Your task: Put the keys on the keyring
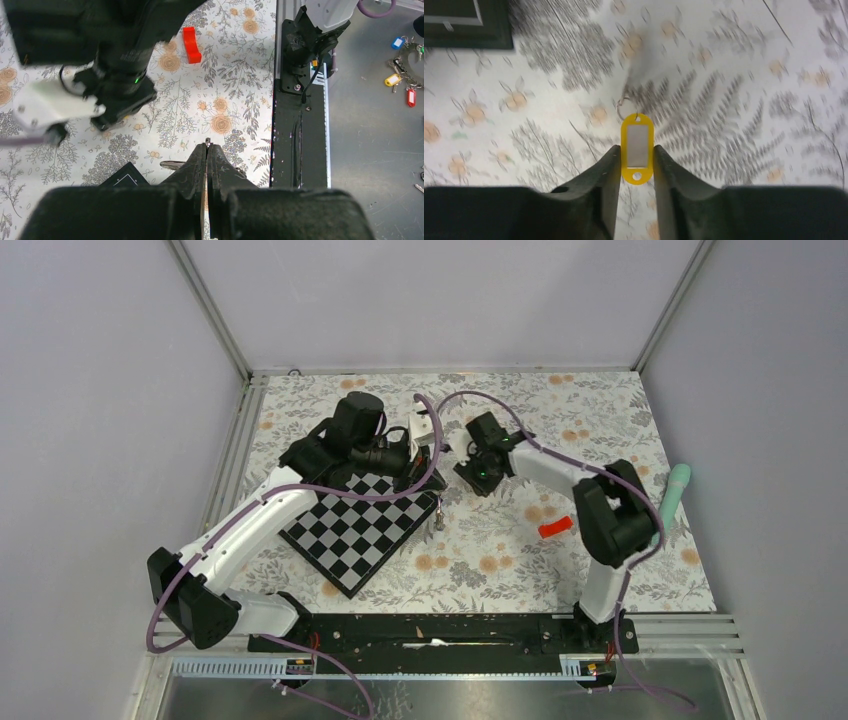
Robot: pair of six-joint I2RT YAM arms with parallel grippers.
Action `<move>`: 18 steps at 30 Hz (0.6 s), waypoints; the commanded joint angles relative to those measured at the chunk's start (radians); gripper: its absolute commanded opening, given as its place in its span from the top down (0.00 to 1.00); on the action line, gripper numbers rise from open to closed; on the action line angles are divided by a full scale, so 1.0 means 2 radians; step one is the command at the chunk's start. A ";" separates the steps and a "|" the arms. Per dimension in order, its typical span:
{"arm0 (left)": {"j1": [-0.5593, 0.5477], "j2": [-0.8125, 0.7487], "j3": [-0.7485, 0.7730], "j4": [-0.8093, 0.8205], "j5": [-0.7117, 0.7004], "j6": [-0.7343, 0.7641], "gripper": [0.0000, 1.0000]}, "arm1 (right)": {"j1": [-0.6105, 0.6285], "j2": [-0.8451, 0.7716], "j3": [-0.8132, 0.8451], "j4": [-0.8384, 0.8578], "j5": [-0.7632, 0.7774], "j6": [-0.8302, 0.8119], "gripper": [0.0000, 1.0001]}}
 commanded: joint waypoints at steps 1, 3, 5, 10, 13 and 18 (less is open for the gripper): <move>0.003 -0.008 0.025 0.014 -0.004 0.005 1.00 | -0.047 -0.096 -0.052 0.001 -0.020 -0.014 0.60; 0.003 -0.007 0.025 0.009 -0.005 0.012 1.00 | -0.068 -0.128 -0.069 -0.001 -0.052 -0.021 0.45; 0.003 -0.006 0.020 0.005 -0.007 0.021 1.00 | -0.082 -0.154 -0.086 0.000 -0.080 -0.034 0.34; 0.003 0.005 0.019 -0.001 -0.009 0.035 1.00 | -0.084 -0.179 -0.109 0.014 -0.117 -0.053 0.20; 0.003 0.013 0.020 -0.001 -0.008 0.038 1.00 | -0.084 -0.160 -0.106 0.027 -0.123 -0.053 0.20; 0.003 0.020 0.025 -0.001 0.002 0.037 1.00 | -0.084 -0.100 -0.070 0.021 -0.126 -0.034 0.27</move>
